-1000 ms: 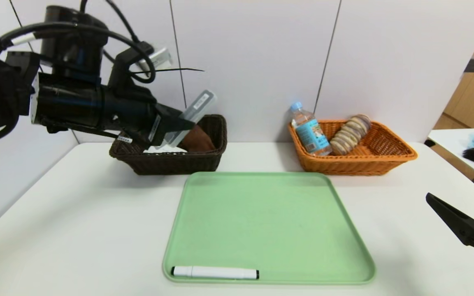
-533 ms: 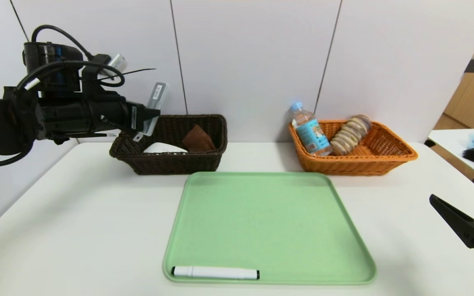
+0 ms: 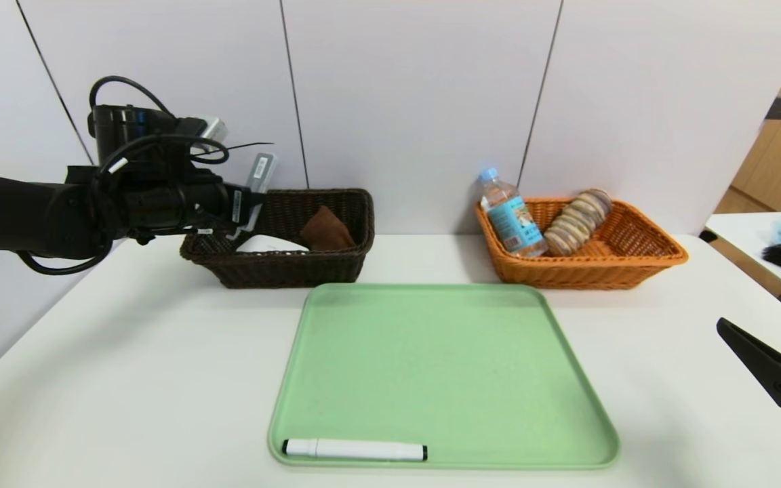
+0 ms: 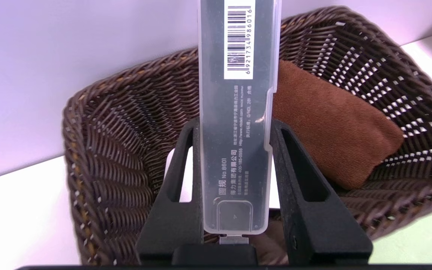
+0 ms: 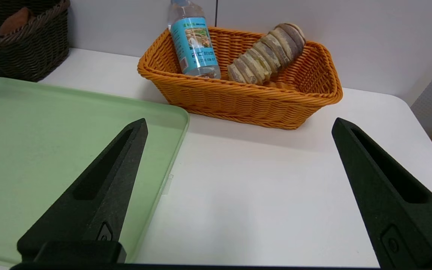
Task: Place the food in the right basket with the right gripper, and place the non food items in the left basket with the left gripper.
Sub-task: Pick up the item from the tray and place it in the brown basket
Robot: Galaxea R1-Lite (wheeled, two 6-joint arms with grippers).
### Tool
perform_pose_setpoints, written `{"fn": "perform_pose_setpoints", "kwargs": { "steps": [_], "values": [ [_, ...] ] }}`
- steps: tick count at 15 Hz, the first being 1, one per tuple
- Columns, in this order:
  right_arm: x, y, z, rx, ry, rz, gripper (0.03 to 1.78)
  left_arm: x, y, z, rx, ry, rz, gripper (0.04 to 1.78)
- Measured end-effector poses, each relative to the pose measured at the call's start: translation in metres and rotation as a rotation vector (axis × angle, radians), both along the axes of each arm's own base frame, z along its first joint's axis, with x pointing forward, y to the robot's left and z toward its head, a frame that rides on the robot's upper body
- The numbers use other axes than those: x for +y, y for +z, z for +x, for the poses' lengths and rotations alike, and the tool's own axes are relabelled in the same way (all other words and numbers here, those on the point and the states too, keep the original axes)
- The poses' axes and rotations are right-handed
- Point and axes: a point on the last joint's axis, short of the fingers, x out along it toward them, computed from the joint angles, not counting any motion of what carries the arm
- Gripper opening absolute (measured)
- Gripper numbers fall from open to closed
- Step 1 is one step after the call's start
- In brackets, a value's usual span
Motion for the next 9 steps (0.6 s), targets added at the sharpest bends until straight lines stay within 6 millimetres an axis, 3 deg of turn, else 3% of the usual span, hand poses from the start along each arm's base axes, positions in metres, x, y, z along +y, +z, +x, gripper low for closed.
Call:
{"fn": "perform_pose_setpoints", "kwargs": {
  "steps": [9],
  "values": [
    [-0.001, 0.004, -0.013, 0.046, 0.008, -0.001, 1.69, 0.013, -0.038, 0.036, 0.015, 0.061, 0.065, 0.57]
  ]
}}
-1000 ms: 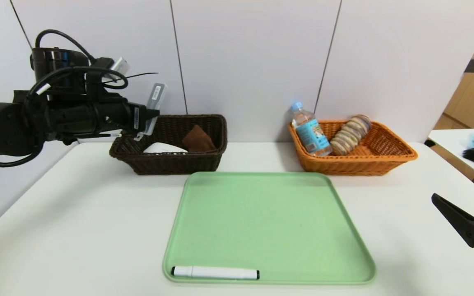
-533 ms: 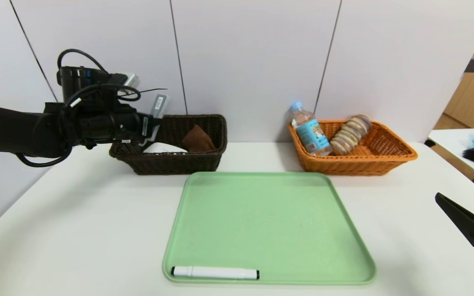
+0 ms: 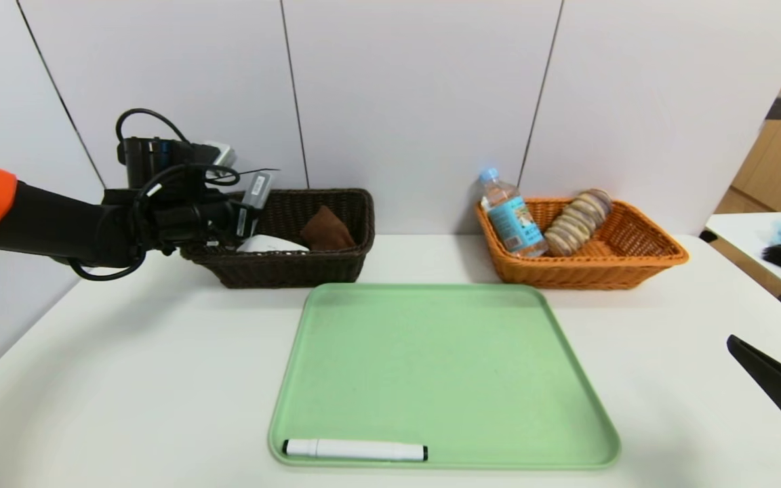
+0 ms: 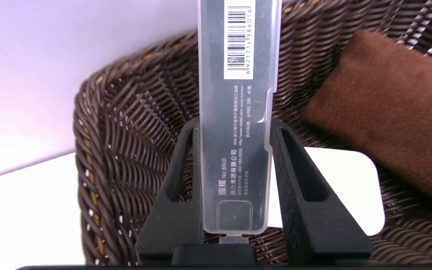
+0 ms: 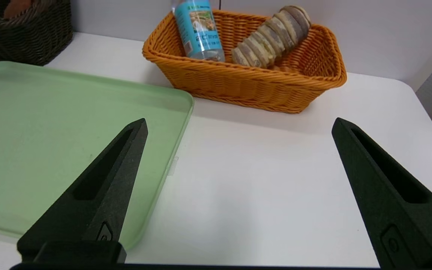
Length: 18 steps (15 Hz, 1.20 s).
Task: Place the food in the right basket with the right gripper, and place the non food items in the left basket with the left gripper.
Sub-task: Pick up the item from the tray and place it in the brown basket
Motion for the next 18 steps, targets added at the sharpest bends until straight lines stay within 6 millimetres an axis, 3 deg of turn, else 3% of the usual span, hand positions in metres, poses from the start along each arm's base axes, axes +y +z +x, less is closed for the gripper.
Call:
{"fn": "perform_pose_setpoints", "kwargs": {
  "steps": [10, 14, 18],
  "values": [
    [-0.0001, 0.0056, -0.0011, -0.026, 0.0, 0.004, 1.69, 0.0062, -0.0069, 0.0027, 0.021, 0.014, 0.002, 0.57],
    [-0.0001, 0.005, -0.0011, -0.023, 0.0, 0.004, 1.69, 0.0077, -0.0046, 0.0037, -0.005, 0.021, -0.011, 1.02],
    [-0.0001, 0.0049, -0.0009, -0.022, 0.0, 0.004, 1.69, 0.0078, 0.0028, 0.0016, -0.038, 0.013, -0.015, 1.3]
  ]
}}
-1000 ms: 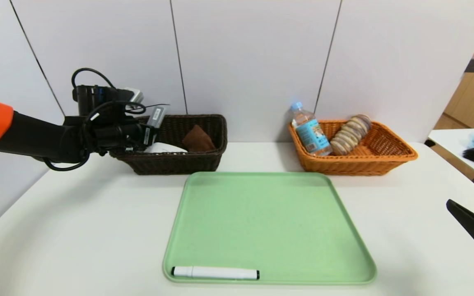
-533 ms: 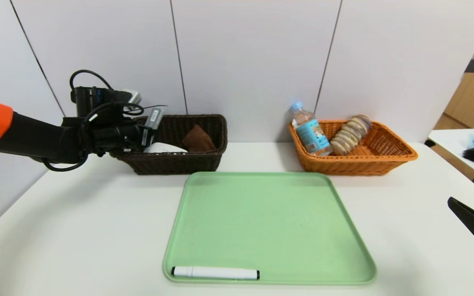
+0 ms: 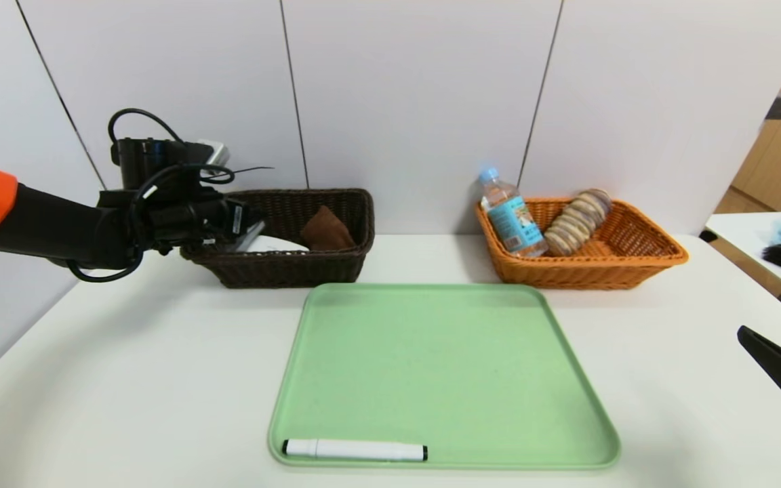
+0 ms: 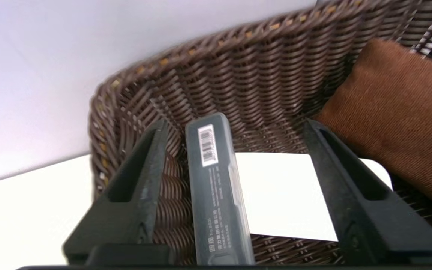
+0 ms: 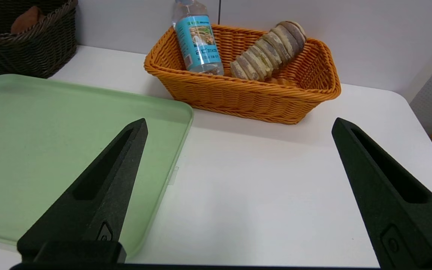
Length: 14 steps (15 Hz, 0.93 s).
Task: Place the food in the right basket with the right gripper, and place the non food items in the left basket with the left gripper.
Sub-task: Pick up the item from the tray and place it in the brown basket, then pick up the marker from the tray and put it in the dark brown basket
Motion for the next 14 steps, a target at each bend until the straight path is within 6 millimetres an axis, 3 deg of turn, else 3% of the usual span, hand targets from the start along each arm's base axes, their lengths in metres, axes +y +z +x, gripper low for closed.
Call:
{"fn": "perform_pose_setpoints", "kwargs": {
  "steps": [3, 5, 7, 10, 14],
  "values": [
    [0.0, -0.001, 0.0, 0.005, 0.001, 0.0, 1.69, -0.008, 0.034, -0.017, -0.086, -0.094, -0.009, 1.43],
    [0.0, -0.002, 0.0, 0.01, 0.001, 0.006, 1.69, -0.018, 0.061, -0.04, -0.147, -0.239, 0.033, 1.49],
    [0.0, -0.002, 0.0, 0.013, 0.001, 0.023, 1.69, -0.023, 0.075, -0.065, -0.174, -0.42, 0.153, 1.54],
    [0.0, -0.003, 0.0, 0.015, 0.001, 0.027, 1.69, -0.035, 0.076, -0.105, -0.179, -0.708, 0.377, 1.59],
    [0.0, -0.004, 0.0, 0.019, 0.0, 0.027, 1.69, -0.062, 0.058, -0.151, -0.124, -0.998, 0.68, 1.64]
  ]
}}
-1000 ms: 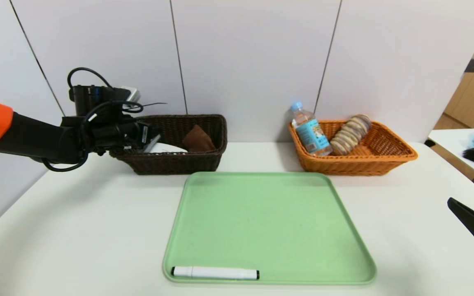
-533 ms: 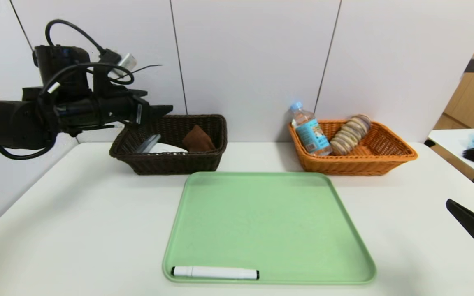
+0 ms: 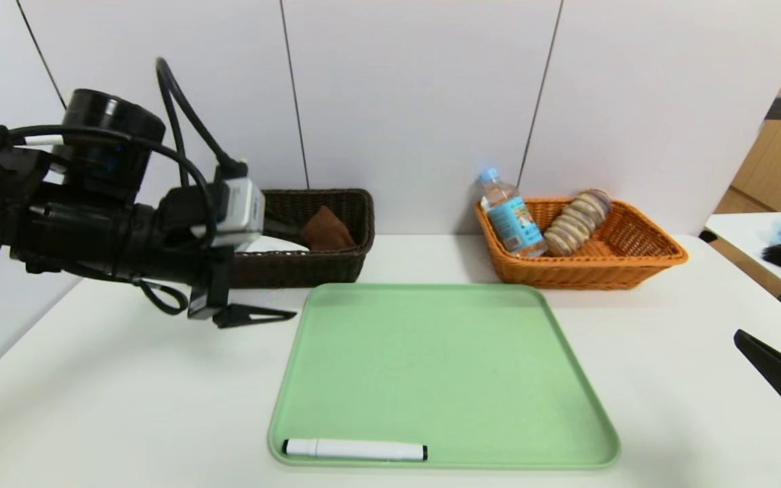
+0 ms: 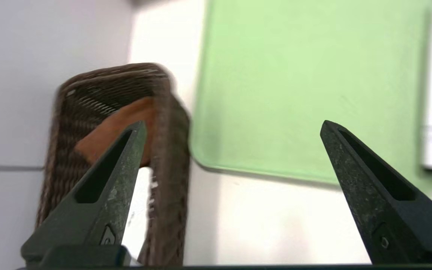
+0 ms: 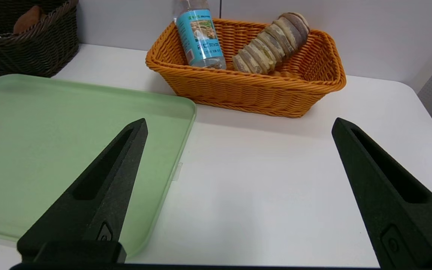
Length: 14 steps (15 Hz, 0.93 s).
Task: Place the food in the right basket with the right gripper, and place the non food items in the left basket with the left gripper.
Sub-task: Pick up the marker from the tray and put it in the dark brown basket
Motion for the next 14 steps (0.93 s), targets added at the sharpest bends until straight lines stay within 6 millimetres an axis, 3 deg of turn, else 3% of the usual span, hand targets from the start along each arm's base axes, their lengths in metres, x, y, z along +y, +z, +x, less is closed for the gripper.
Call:
{"fn": "perform_pose_setpoints", "kwargs": {
  "steps": [6, 14],
  "values": [
    [0.0, 0.002, 0.003, 0.001, -0.001, 0.003, 1.69, -0.036, -0.039, -0.03, 0.021, -0.173, 0.183, 1.67],
    [0.0, 0.001, 0.004, 0.01, -0.001, 0.011, 1.69, -0.042, -0.072, -0.034, 0.07, -0.199, 0.207, 1.69]
  ]
}}
